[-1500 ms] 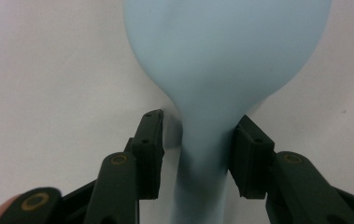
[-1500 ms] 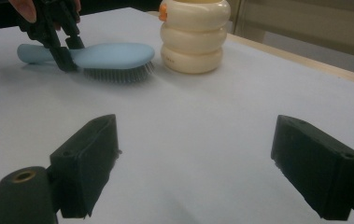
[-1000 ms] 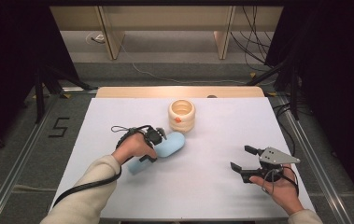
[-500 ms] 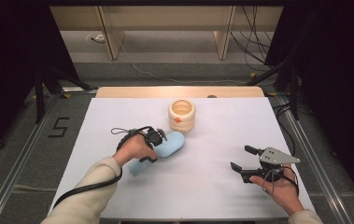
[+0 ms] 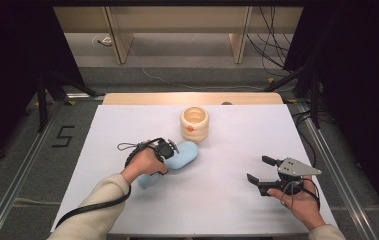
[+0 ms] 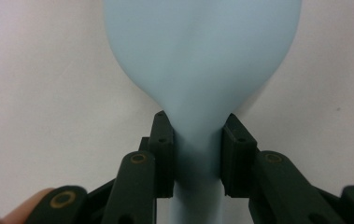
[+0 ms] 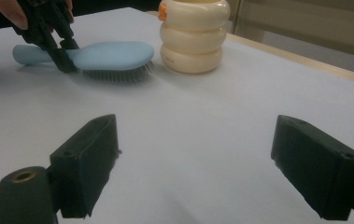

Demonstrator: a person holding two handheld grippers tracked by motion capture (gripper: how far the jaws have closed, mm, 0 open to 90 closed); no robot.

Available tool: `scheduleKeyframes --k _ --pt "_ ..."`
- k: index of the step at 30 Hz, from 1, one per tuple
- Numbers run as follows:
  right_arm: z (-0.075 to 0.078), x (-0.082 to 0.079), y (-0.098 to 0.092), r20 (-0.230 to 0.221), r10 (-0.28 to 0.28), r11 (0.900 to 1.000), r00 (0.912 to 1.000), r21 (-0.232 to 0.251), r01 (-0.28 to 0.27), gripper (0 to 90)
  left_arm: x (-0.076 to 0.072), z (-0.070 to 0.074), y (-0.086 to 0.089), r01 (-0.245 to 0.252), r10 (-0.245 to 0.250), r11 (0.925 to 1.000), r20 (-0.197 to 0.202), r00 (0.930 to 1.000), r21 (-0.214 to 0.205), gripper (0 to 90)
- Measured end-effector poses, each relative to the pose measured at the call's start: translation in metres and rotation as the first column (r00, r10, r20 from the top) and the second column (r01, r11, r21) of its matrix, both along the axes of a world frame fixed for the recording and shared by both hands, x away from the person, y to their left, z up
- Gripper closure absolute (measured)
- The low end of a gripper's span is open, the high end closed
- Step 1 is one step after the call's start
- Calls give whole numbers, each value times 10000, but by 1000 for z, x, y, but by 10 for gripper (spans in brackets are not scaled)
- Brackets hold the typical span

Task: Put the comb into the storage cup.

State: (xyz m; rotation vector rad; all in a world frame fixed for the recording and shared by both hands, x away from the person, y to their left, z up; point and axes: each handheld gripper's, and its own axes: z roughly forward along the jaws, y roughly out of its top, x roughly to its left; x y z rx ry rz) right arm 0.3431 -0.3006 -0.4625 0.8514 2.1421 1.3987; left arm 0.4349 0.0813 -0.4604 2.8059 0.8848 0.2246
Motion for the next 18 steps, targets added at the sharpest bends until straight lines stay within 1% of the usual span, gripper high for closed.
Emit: scheduleKeyframes --k 1,2,5,14,18 --pt "0 0 0 0 0 10000 10000 0 0 160 -1 0 0 20 -20 10000 73 10000 -44 697" --pt "0 0 0 -5 2 10000 10000 5 -2 160 -1 0 1 49 -48 10000 76 10000 -24 698" --pt "0 0 0 -17 3 10000 10000 6 -3 160 -2 -1 2 43 -40 9999 140 9999 -164 698" --pt "0 0 0 -7 3 10000 10000 5 -3 160 -5 -1 3 243 -238 9996 387 9990 -142 698" --pt "0 0 0 3 -3 10000 10000 5 3 160 -6 -1 4 175 -164 9996 507 9986 -211 698"
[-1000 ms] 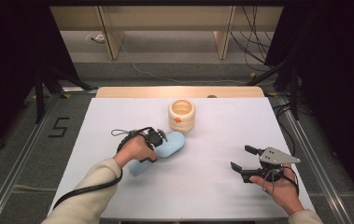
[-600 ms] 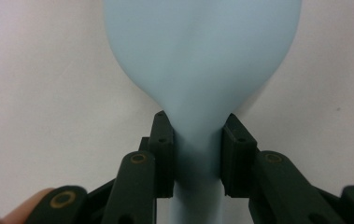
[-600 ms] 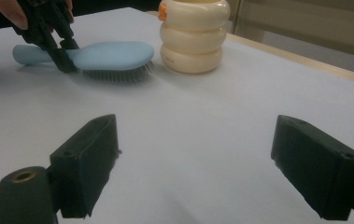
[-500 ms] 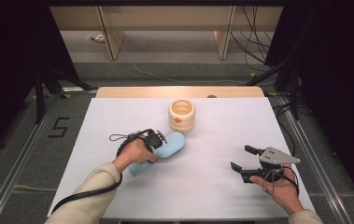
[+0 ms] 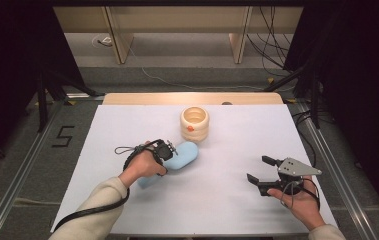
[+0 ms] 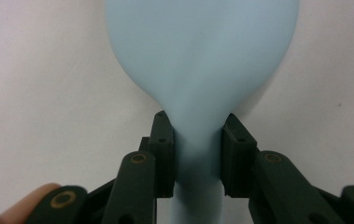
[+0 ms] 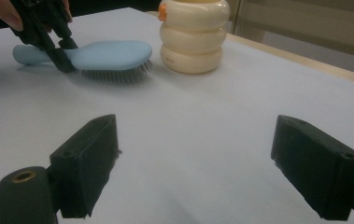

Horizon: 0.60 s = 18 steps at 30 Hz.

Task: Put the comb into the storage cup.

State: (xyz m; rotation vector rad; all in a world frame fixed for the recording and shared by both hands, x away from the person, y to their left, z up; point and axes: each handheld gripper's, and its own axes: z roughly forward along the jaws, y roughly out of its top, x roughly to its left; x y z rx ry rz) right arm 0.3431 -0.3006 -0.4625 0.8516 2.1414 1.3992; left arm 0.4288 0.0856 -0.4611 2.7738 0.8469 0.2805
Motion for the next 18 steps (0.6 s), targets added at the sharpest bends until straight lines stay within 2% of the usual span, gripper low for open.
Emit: scheduleKeyframes --k 5,9,18 --pt "0 0 0 0 3 10000 10000 -3 -3 160 -2 2 3 -74 78 9998 188 9998 -183 698" --pt "0 0 0 -5 7 10000 10000 -13 -7 159 -5 4 6 -248 261 9985 256 9993 -487 698" --pt "-1 0 1 -18 1 10000 10000 -21 -1 159 -17 11 11 -420 541 9911 939 9941 -1262 698"
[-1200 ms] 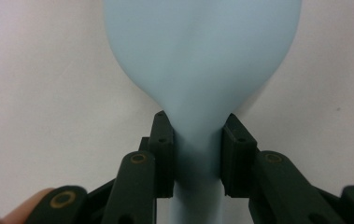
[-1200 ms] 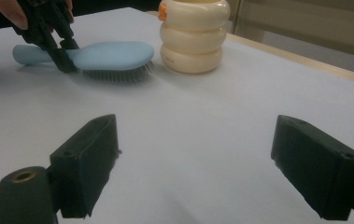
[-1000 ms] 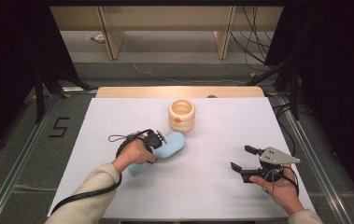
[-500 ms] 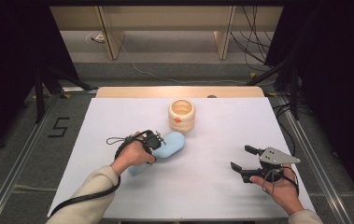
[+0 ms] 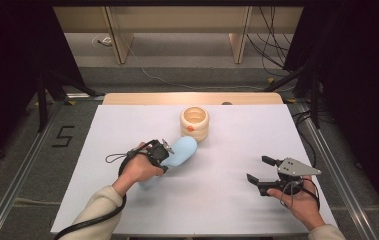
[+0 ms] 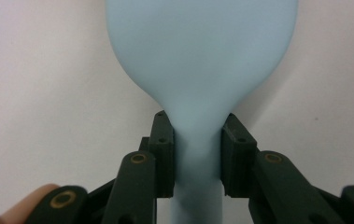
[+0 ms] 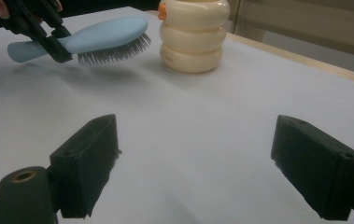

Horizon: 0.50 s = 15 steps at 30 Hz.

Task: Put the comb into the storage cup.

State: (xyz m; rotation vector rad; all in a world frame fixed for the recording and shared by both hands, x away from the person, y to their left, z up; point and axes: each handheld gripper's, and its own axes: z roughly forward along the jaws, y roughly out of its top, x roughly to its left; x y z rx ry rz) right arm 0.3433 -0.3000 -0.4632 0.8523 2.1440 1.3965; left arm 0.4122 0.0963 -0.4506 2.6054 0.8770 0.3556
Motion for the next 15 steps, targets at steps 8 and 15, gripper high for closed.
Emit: scheduleKeyframes --k 8,15 --pt "1 -1 0 82 52 10000 10000 -24 -52 160 -8 0 5 -257 267 9990 279 9993 -368 698" --pt "2 -1 0 77 83 10000 9999 -3 -83 159 -11 2 4 -304 330 9976 417 9986 -627 698"
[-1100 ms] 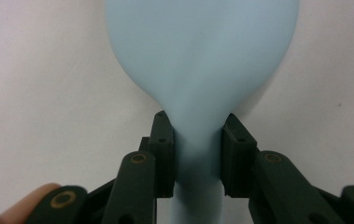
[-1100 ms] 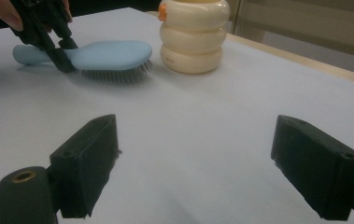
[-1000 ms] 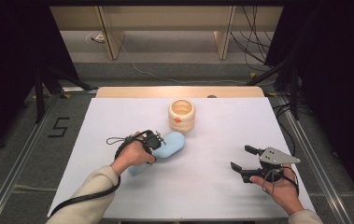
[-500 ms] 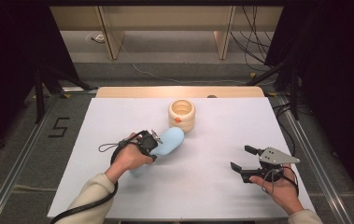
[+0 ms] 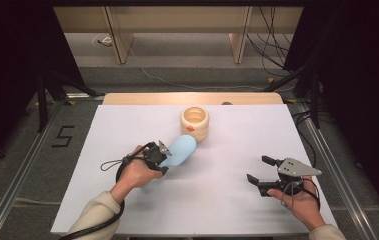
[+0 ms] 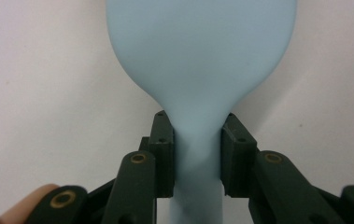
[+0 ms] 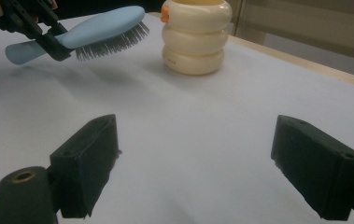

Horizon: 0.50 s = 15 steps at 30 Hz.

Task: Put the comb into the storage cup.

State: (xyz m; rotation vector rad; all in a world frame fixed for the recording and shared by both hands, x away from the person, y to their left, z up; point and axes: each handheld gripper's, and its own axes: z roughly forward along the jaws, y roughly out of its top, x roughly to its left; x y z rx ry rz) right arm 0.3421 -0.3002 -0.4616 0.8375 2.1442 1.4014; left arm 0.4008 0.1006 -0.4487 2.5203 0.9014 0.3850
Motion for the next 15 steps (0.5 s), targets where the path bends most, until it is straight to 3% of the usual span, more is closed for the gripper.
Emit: scheduleKeyframes --k 15 --pt "0 -1 1 -21 -4 10000 10000 16 4 159 -3 7 1 -180 205 9984 445 9988 -539 698"
